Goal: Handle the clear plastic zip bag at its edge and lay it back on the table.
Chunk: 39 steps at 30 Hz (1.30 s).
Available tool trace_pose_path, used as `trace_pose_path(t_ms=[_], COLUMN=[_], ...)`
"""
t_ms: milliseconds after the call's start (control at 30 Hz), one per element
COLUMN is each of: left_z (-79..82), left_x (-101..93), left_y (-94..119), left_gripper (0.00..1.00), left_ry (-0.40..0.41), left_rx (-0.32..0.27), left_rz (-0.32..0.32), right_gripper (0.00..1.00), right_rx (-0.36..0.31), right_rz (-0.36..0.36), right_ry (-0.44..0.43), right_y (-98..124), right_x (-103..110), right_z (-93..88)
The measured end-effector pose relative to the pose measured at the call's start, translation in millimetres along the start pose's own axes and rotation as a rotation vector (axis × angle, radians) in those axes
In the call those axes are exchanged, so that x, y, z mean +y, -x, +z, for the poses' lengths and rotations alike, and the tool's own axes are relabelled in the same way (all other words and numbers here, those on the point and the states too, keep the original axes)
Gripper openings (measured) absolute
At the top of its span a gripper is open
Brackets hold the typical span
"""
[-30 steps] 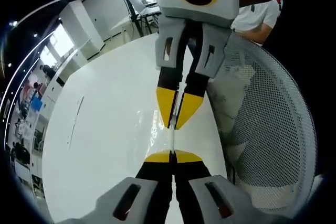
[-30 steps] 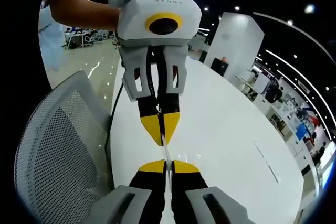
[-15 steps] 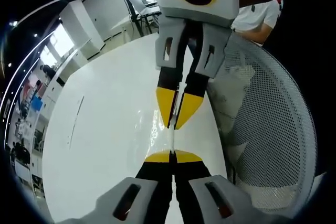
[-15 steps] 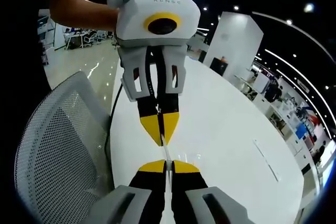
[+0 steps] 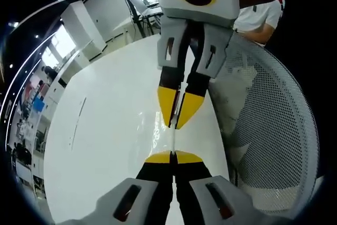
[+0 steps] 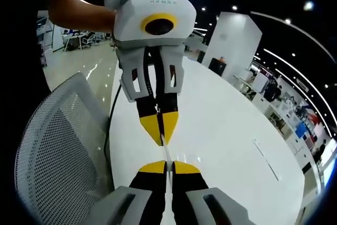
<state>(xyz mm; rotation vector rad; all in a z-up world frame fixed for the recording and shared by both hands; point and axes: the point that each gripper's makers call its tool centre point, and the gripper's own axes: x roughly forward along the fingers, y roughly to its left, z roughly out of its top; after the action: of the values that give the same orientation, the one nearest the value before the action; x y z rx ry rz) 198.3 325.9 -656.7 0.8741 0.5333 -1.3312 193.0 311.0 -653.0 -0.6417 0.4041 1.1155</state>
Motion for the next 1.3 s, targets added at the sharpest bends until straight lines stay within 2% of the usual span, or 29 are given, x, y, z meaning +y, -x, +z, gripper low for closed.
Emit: trace_pose_path(t_ms=[1300], left_z=[0.1], left_x=[-0.8], left_y=[0.1], left_gripper=[0.00], left_ry=[0.002], left_rx=[-0.003], left_rz=[0.003], right_gripper=[0.00], right_rx=[0.000], right_rz=[0.001], right_ry=[-0.007], right_y=[-0.3], right_x=[1.8], right_z=[0.0])
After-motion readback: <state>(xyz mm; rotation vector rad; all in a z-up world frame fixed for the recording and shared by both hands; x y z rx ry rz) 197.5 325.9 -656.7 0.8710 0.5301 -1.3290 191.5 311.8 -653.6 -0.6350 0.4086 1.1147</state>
